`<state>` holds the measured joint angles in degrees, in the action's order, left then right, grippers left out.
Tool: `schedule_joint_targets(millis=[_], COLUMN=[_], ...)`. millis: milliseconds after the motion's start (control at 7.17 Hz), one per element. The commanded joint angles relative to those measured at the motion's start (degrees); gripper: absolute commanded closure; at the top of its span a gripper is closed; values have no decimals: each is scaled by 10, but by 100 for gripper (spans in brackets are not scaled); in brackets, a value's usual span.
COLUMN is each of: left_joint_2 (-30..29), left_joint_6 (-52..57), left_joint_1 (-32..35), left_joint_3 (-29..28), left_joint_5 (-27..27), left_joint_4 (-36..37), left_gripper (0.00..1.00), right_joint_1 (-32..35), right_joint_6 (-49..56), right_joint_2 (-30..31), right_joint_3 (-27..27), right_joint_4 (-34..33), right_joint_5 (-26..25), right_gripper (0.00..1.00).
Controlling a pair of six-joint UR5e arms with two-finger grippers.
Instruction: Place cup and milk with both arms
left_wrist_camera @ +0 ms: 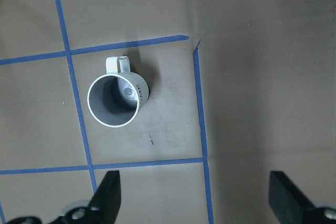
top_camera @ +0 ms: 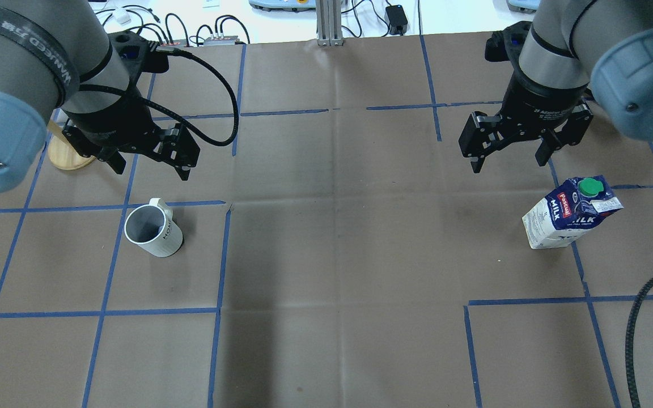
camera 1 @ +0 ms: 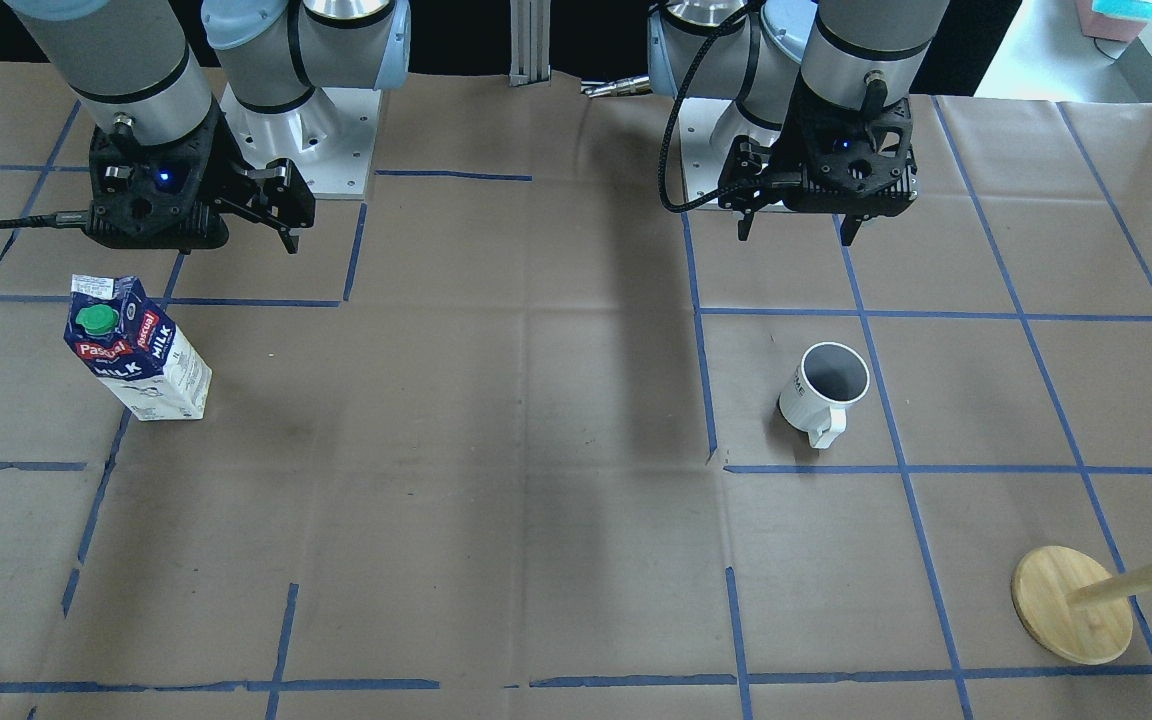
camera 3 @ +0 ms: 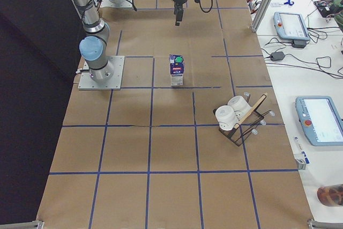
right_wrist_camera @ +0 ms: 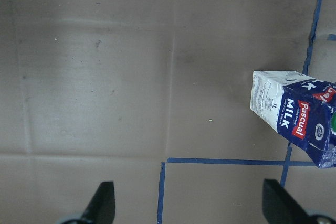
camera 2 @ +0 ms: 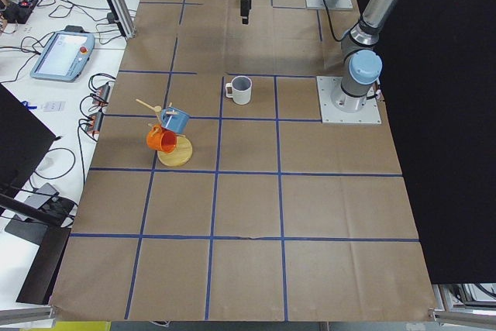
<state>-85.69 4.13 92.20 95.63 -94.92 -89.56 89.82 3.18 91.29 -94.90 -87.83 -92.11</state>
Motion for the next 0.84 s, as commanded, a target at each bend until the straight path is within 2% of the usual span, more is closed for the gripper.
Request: schedule_joint_targets(millis=[0, 698], left_joint_2=[0, 1], left_joint_6=[0, 1], left_joint_1=[0, 0], left_joint_3=[1, 1], left_joint_5=[0, 4], left_joint_4=[0, -1], left_gripper=[0, 0], right_joint_1=[0, 2], right_joint_6=[0, -1], right_joint_2=[0, 2], right_joint_3=[0, 1], right_joint_4=[-1, -13], right_joint_5=[0, 2], right_gripper=[0, 0])
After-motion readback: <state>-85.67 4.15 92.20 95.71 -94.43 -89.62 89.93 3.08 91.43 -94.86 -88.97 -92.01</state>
